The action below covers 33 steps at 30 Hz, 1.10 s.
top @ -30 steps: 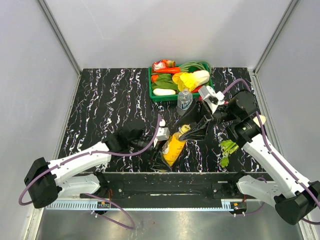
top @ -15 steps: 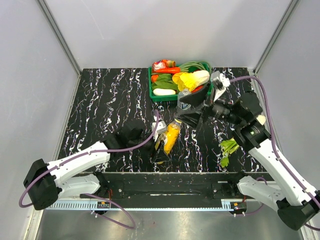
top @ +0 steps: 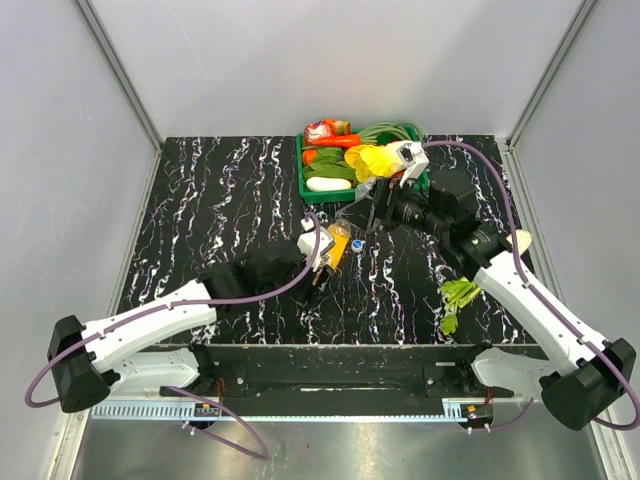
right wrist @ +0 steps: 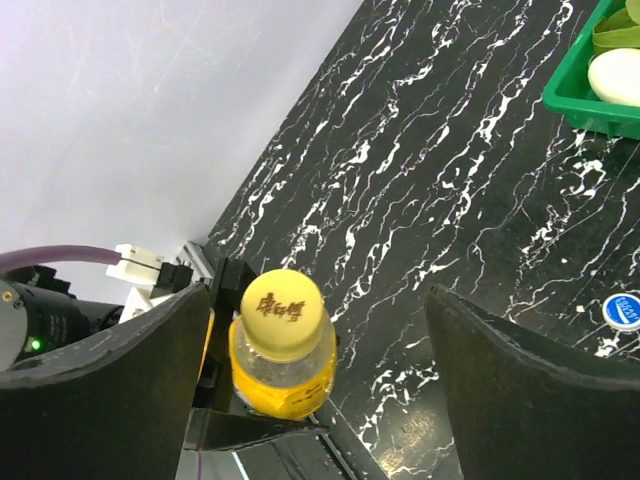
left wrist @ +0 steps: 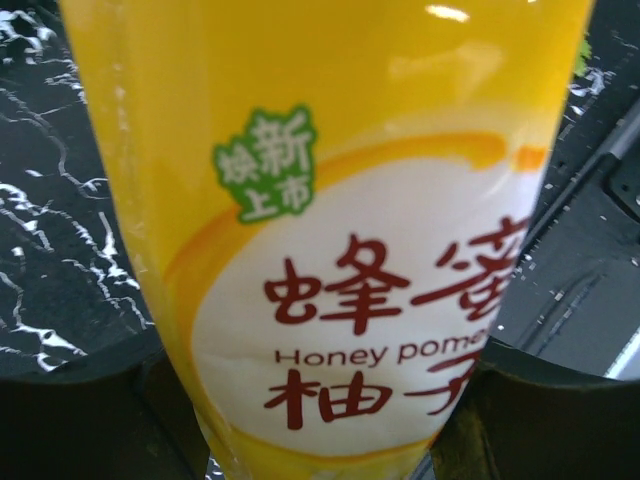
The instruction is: Unscrew the bottle caps
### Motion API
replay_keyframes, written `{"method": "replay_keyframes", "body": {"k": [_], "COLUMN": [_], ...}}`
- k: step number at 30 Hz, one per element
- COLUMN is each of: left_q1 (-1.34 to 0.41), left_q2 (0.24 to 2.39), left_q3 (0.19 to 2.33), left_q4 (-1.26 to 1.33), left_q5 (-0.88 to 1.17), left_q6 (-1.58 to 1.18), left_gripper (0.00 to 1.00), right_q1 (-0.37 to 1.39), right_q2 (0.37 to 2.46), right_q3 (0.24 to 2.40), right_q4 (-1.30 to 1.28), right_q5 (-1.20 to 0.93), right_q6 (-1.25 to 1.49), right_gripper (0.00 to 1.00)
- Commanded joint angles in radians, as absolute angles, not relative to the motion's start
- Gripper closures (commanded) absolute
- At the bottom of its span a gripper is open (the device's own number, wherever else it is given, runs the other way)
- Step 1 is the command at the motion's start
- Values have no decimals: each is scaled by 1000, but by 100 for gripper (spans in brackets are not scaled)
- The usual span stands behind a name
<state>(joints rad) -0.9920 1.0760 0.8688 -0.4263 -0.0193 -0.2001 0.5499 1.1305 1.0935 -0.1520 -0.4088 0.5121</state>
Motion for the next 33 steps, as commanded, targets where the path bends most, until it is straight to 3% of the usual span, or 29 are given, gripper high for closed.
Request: {"method": "replay_keyframes", "body": {"k": [1, 4, 13, 18, 22, 25, 33], "left_q1": [-1025, -1040, -1084, -1086, -1086, -1077, -1002], "left_q2": [1107, 1126, 1158, 1152, 1152, 1154, 1074], "left_q3": [940, 959, 994, 979, 953, 927, 819], "left_q4": [-472, -482, -512, -511, -485, -450, -276], "left_q5": [-212, -221, -273, -279, -253, -209, 135], "left_q6": [-227, -232, -238, -245, -244, -250, -235], "left_gripper": [100, 100, 100, 100, 100, 100, 100], "right_q1": [555, 555, 555, 555, 555, 555, 554], "right_q2": [1118, 1124, 1157, 1146, 1126, 1102, 1022], "right_q3": [1097, 1089, 1078, 1072, 1065, 1057, 1039], "right_q4": [-94, -83, -38, -35, -25, -14, 32], "right_q5": [-413, -440, -522, -512, -506, -517, -589], "right_q6": [575, 600, 641, 637, 600, 548, 417], "right_gripper": [14, 26, 47, 68, 90, 100, 100]}}
